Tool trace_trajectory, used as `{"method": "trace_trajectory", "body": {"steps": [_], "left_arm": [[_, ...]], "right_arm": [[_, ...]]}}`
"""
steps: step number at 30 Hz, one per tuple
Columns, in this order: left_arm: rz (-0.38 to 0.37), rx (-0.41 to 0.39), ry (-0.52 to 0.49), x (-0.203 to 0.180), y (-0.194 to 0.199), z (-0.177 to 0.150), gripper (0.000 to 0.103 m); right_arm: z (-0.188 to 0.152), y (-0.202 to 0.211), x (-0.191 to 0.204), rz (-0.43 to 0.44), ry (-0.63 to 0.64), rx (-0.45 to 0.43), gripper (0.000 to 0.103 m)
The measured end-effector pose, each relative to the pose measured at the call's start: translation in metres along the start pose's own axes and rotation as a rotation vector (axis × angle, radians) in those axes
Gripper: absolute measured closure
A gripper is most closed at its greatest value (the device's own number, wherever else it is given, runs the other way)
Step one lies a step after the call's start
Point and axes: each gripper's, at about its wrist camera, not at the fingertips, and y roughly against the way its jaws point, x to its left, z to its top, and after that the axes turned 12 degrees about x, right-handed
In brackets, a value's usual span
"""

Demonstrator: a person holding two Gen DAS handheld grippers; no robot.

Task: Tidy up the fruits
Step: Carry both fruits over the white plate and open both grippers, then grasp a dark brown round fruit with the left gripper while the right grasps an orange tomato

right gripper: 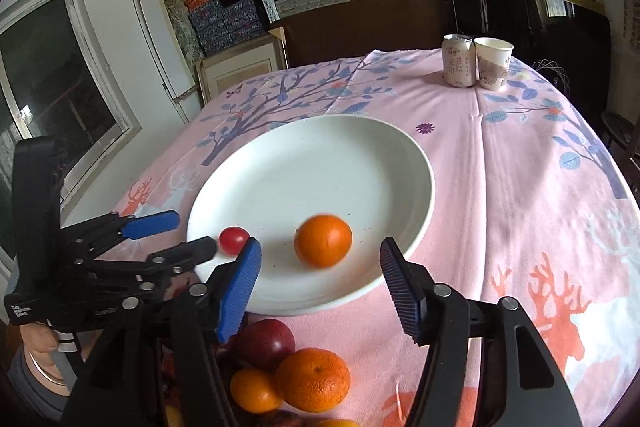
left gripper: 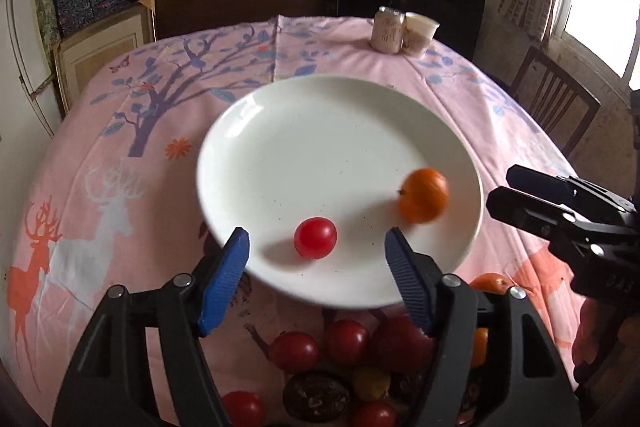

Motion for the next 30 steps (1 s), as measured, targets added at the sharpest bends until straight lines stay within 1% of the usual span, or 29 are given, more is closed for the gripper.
{"method": "trace_trajectory", "body": {"steps": [2, 4, 6, 9, 12, 15, 16, 17, 18, 19, 20, 21, 22, 23, 25, 27, 30], "left_arm": [[-0.009, -0.033, -0.021, 0.002, 0.025, -0.019, 0.034], [0.014, -0.052, -0.051, 0.004, 0.043, -0.045, 0.029], [0.037, -0.051, -0.082, 0.006, 0.056, -0.074, 0.028], [0.062, -0.025, -0.111, 0.012, 0.060, -0.116, 0.028], [0.075, 0.013, -0.126, 0.014, 0.050, -0.143, 0.029], [0.081, 0.037, -0.116, 0.015, 0.036, -0.153, 0.034], [0.088, 0.023, -0.112, 0.014, 0.033, -0.152, 0.035], [0.111, 0.013, -0.110, 0.014, 0.031, -0.150, 0.035], [0.131, 0.020, -0.106, 0.014, 0.026, -0.148, 0.036], [0.132, 0.030, -0.100, 0.015, 0.021, -0.146, 0.039], [0.111, 0.029, -0.095, 0.017, 0.018, -0.144, 0.041], [0.095, 0.032, -0.097, 0.018, 0.014, -0.143, 0.047], [0.071, 0.049, -0.095, 0.019, 0.009, -0.142, 0.057], [0.059, 0.047, -0.089, 0.018, 0.008, -0.141, 0.058], [0.072, 0.036, -0.093, 0.017, 0.008, -0.143, 0.058], [0.066, 0.025, -0.085, 0.017, 0.011, -0.146, 0.058], [0.043, -0.003, -0.071, 0.015, 0.024, -0.152, 0.058]], "right_arm": [[-0.011, 0.016, 0.000, -0.004, 0.001, -0.021, 0.041], [-0.028, 0.030, -0.002, -0.018, 0.012, -0.037, 0.041], [-0.049, 0.040, -0.007, -0.022, 0.008, -0.043, 0.041], [-0.081, 0.048, -0.019, 0.005, -0.030, -0.031, 0.041], [-0.107, 0.048, -0.029, 0.010, -0.073, -0.010, 0.041], [-0.124, 0.045, -0.032, 0.011, -0.099, 0.006, 0.041], [-0.128, 0.044, -0.032, 0.004, -0.099, 0.010, 0.041], [-0.130, 0.044, -0.031, -0.007, -0.098, 0.011, 0.041], [-0.133, 0.045, -0.031, -0.020, -0.096, 0.012, 0.041], [-0.136, 0.046, -0.030, -0.028, -0.094, 0.011, 0.041], [-0.138, 0.048, -0.029, -0.030, -0.090, 0.009, 0.041], [-0.140, 0.050, -0.028, -0.033, -0.085, 0.006, 0.041], [-0.141, 0.052, -0.027, -0.038, -0.079, 0.002, 0.041], [-0.143, 0.055, -0.026, -0.045, -0.072, -0.001, 0.041], [-0.145, 0.058, -0.025, -0.049, -0.060, 0.000, 0.041], [-0.145, 0.057, -0.023, -0.049, -0.049, 0.010, 0.041], [-0.145, 0.051, -0.015, -0.054, -0.020, 0.033, 0.041]]}}
